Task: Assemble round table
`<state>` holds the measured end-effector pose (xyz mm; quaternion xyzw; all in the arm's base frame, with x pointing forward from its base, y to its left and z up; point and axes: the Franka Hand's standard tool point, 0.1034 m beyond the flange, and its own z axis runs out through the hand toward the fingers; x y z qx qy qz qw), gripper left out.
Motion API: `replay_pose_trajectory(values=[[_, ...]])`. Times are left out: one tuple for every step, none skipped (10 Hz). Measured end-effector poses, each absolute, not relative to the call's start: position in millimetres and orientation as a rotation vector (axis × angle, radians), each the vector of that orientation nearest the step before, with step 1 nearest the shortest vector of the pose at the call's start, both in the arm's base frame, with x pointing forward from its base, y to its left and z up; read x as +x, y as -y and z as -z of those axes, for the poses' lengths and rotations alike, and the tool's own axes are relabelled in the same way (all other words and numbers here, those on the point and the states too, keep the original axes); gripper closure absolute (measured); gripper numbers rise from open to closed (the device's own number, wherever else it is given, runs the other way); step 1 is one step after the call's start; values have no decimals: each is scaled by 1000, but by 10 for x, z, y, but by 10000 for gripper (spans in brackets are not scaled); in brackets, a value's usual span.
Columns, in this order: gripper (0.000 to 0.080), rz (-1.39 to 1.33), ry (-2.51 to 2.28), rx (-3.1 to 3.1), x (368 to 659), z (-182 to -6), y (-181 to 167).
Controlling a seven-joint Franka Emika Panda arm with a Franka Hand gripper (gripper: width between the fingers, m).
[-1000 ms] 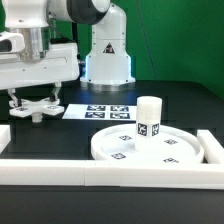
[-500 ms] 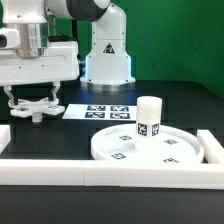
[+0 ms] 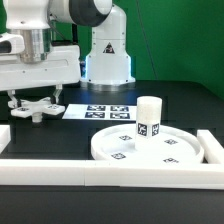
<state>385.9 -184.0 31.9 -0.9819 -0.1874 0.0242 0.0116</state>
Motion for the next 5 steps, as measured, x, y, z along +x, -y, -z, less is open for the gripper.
replay_pose_trajectory(values=[[151, -75, 584, -3063, 3859, -319, 1843], [151, -77, 584, -3063, 3857, -314, 1843], [151, -78, 585, -3063, 3854, -306, 1845], [151, -79, 584, -3064, 3847, -296, 1856], [151, -86, 595, -3061, 3826, -277, 1870]])
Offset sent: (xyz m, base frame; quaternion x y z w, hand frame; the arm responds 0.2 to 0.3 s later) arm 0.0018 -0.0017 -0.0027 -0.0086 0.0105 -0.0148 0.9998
